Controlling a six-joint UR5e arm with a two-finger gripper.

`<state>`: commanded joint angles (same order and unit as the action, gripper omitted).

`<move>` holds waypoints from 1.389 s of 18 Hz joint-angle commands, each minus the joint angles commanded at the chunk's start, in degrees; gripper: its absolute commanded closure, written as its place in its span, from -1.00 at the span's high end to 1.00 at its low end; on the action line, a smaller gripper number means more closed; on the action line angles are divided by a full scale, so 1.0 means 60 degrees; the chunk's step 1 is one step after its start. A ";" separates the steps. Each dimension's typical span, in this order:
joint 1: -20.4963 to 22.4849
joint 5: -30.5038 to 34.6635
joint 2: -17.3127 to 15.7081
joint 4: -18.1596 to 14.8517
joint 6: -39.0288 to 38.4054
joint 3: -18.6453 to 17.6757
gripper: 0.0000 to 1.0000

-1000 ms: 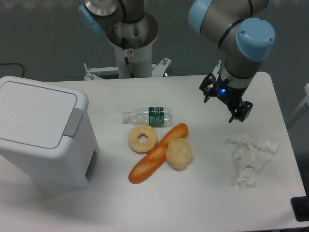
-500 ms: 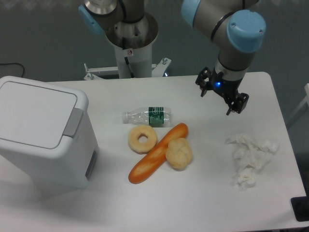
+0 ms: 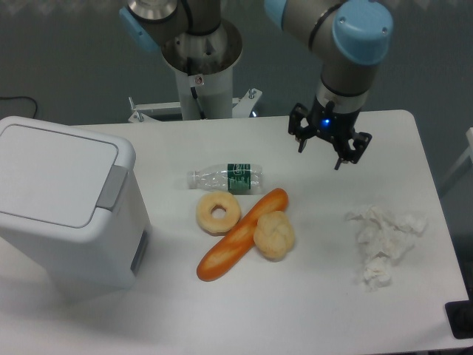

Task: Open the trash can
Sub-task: 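Move the gripper over the bottle toward the white trash bin lid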

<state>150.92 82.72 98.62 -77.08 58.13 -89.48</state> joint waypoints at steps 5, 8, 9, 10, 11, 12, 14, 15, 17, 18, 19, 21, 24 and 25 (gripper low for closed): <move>-0.0674 -0.0792 -0.0074 0.0278 -0.1585 0.0074 -0.73; -0.1070 -0.1099 -0.0103 0.0293 -0.2318 0.0074 -0.88; -0.1201 -0.1217 -0.0132 0.0293 -0.2479 0.0074 -0.89; -0.1290 -0.1320 -0.0190 0.0337 -0.2641 0.0074 -0.95; -0.1363 -0.1509 -0.0205 0.0381 -0.2845 0.0088 -0.96; -0.1451 -0.1729 -0.0206 0.0541 -0.3123 0.0190 -0.96; -0.1626 -0.1964 -0.0191 0.0776 -0.3621 0.0307 -0.96; -0.1729 -0.2038 -0.0191 0.0820 -0.3740 0.0337 -0.96; -0.1803 -0.2184 -0.0220 0.0820 -0.3799 0.0381 -0.96; -0.1847 -0.2388 -0.0206 0.0893 -0.3886 0.0410 -0.96; -0.1920 -0.2549 -0.0206 0.1010 -0.4032 0.0454 -0.96; -0.2212 -0.2668 -0.0176 0.1346 -0.4544 0.0513 -0.96; -0.2623 -0.2668 -0.0176 0.1772 -0.5190 0.0513 -0.95; -0.2740 -0.2668 -0.0162 0.1787 -0.5307 0.0513 -0.95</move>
<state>134.48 66.71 97.65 -66.36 26.29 -86.40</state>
